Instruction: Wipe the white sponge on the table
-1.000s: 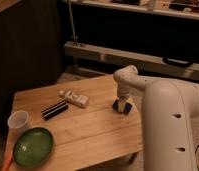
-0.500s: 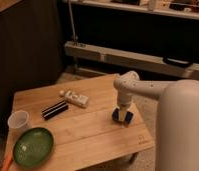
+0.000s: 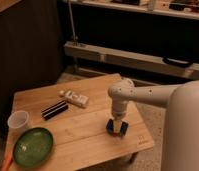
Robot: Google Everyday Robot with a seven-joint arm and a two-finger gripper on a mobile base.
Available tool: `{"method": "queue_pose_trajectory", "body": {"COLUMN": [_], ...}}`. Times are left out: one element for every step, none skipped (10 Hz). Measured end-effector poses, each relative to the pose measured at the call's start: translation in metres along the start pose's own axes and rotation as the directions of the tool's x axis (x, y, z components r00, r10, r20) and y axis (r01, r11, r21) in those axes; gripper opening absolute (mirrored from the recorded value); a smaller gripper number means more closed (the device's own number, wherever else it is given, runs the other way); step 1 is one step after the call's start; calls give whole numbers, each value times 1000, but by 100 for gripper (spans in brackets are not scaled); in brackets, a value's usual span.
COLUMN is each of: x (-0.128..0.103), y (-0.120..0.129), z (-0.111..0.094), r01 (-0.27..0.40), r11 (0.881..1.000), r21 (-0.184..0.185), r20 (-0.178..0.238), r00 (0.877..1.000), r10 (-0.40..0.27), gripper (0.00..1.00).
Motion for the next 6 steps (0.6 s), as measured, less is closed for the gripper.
{"method": "queue_pose_trajectory", "body": {"x": [-12,-23,-36,-45,-49,-56], "y": [4,8,10,9,9,6], "z": [1,4,8,10,14,19], "r01": [20,38,59,69,75,77], "r11": [1000,999,998,998,997,997], "r21": [-1,-5,-7,-3,-3,-1], "r20": [12,22,33,41,44,52], "r00": [1000,999,998,997,996,996], "r10": [-20,-38,-58,-69,-74,-77], "gripper": [6,6,6,6,6,6]}}
